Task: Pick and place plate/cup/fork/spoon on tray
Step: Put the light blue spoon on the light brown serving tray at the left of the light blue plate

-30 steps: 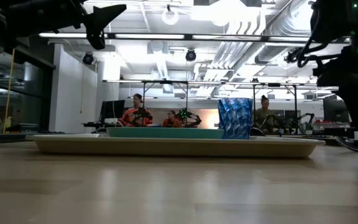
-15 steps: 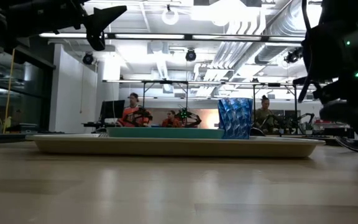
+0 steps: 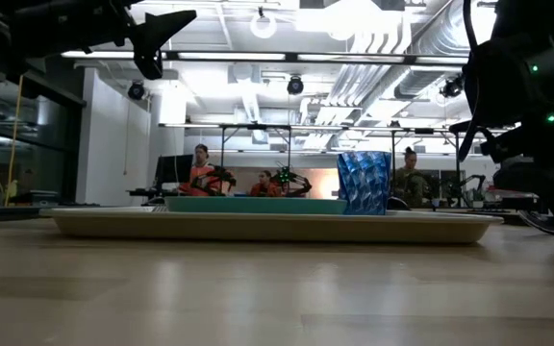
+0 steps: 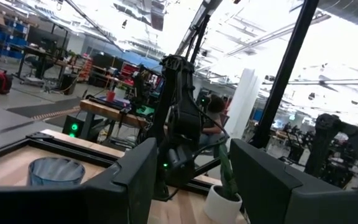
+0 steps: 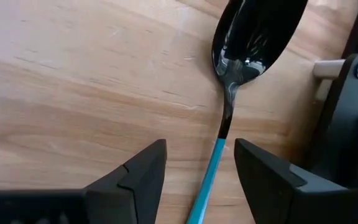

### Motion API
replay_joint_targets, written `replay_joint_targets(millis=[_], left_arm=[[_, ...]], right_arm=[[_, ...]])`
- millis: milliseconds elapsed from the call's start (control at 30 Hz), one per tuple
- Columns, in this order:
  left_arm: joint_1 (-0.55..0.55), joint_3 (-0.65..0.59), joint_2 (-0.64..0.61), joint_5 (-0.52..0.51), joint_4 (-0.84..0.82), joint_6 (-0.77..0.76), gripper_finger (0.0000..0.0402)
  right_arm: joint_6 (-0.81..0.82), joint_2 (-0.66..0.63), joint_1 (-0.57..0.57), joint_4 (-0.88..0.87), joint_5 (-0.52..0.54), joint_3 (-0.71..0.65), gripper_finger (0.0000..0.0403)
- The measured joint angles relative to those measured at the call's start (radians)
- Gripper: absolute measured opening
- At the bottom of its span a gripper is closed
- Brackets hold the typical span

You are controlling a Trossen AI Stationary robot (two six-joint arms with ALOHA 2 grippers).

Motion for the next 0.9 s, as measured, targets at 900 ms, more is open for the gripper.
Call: replay_joint_targets(millis=[900], left_arm=[[0.000,0.000,0.000,0.000,0.004,-0.079,0.0184]], right_arm=[[0.126,-0.194,0.010,-0.094,0.070,-0.003,0.0156]])
